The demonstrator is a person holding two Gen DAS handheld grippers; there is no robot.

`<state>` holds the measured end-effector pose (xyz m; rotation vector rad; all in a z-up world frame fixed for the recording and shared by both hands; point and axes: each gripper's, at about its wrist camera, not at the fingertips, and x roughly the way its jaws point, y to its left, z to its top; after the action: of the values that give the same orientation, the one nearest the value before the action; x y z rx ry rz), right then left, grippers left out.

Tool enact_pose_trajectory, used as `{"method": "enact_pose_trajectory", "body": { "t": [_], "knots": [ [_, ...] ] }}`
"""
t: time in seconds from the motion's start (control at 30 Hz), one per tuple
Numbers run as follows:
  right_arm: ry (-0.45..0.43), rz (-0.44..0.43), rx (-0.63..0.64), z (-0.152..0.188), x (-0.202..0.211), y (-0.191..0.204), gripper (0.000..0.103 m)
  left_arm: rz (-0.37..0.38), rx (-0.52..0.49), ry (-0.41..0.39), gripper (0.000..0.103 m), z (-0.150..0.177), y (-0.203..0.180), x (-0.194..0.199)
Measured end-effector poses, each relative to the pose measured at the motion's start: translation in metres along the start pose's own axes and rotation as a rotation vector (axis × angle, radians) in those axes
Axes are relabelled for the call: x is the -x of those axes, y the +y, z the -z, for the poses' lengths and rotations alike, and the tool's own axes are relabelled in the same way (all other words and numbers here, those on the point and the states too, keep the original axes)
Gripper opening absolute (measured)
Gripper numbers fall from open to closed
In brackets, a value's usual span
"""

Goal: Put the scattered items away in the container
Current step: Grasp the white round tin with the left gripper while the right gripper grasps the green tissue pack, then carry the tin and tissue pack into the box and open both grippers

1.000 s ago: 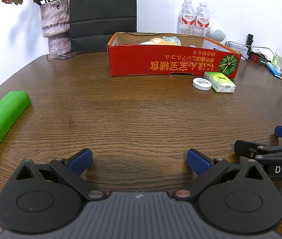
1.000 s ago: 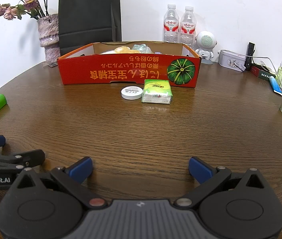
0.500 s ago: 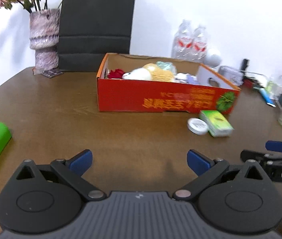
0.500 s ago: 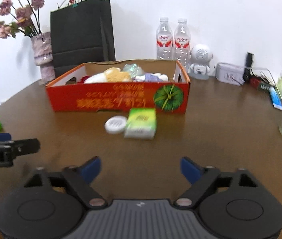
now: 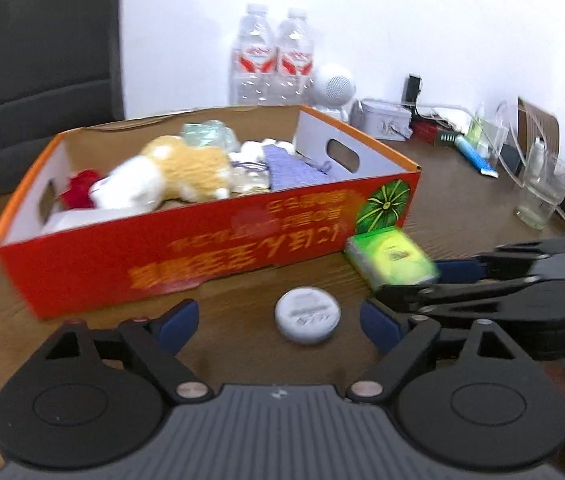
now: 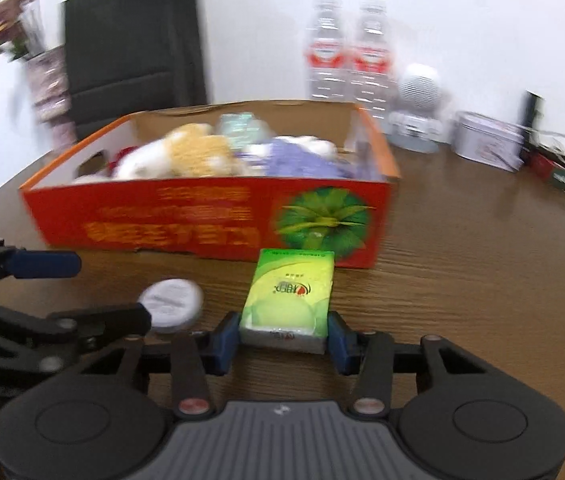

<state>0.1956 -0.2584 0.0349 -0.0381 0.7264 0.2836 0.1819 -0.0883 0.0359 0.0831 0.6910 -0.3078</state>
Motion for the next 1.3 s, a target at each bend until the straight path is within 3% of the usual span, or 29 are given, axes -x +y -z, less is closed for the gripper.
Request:
{"method": "enact_pose_trajectory", "body": {
  "t": [0.03, 0.07, 0.1, 0.2, 0.3, 0.47, 0.57, 0.7, 0.77, 0.8, 0.83, 0.87, 0.93, 1.0, 1.07, 1.2, 1.3],
  "knots": [
    [-0.006, 0.001, -0.02, 0.0, 0.003, -0.007, 0.045, -0.003, -0.01, 0.012, 0.073, -0.001, -0.004, -0.005],
    [-0.014, -0.005, -0.037, 0.0, 0.006, -0.013, 0.045, 0.008, -0.013, 0.025, 0.054, -0.001, -0.007, -0.009],
    [-0.023, -0.016, -0.051, 0.0, 0.009, -0.017, 0.045, 0.019, -0.018, 0.043, 0.042, 0.0, -0.01, -0.014],
    [-0.058, -0.038, -0.054, 0.0, 0.019, -0.02, 0.045, -0.012, -0.046, 0.033, 0.04, 0.005, -0.016, -0.014],
    [-0.085, -0.068, -0.037, -0.005, 0.03, -0.012, 0.044, -0.008, 0.005, 0.028, 0.04, 0.004, -0.011, 0.001],
    [-0.178, -0.122, -0.012, -0.039, 0.07, -0.001, 0.044, -0.012, 0.084, -0.114, 0.04, -0.042, 0.021, 0.059],
    [-0.16, -0.118, -0.005, -0.088, 0.066, 0.004, 0.044, -0.016, 0.145, -0.049, 0.04, -0.087, 0.051, 0.043],
    [0.03, -0.141, -0.027, -0.144, 0.007, 0.002, 0.045, -0.053, 0.236, 0.123, 0.04, -0.116, 0.086, -0.025],
    [0.121, -0.12, -0.036, -0.156, -0.027, 0.001, 0.047, -0.06, 0.25, 0.146, 0.046, -0.12, 0.094, -0.045],
    [0.158, -0.107, -0.042, -0.158, -0.04, 0.001, 0.057, -0.056, 0.253, 0.154, 0.052, -0.119, 0.097, -0.05],
    [0.201, -0.091, -0.039, -0.159, -0.051, 0.001, 0.064, -0.059, 0.265, 0.164, 0.067, -0.119, 0.1, -0.052],
    [0.237, -0.072, -0.032, -0.157, -0.058, 0.003, 0.07, -0.064, 0.274, 0.163, 0.074, -0.118, 0.102, -0.05],
    [0.239, -0.065, -0.023, -0.153, -0.055, 0.004, 0.071, -0.064, 0.268, 0.145, 0.077, -0.119, 0.104, -0.041],
    [0.233, -0.074, -0.022, -0.154, -0.047, 0.006, 0.082, -0.082, 0.27, 0.162, 0.086, -0.124, 0.107, -0.03],
    [0.242, -0.051, -0.026, -0.162, -0.038, 0.005, 0.085, -0.144, 0.298, 0.216, 0.103, -0.132, 0.111, -0.022],
    [0.3, -0.011, -0.042, -0.179, -0.023, 0.01, 0.093, -0.185, 0.28, 0.339, 0.103, -0.14, 0.109, -0.004],
    [0.366, -0.049, -0.069, -0.184, -0.015, 0.013, 0.093, -0.231, 0.281, 0.377, 0.103, -0.138, 0.109, 0.014]
  ]
}}
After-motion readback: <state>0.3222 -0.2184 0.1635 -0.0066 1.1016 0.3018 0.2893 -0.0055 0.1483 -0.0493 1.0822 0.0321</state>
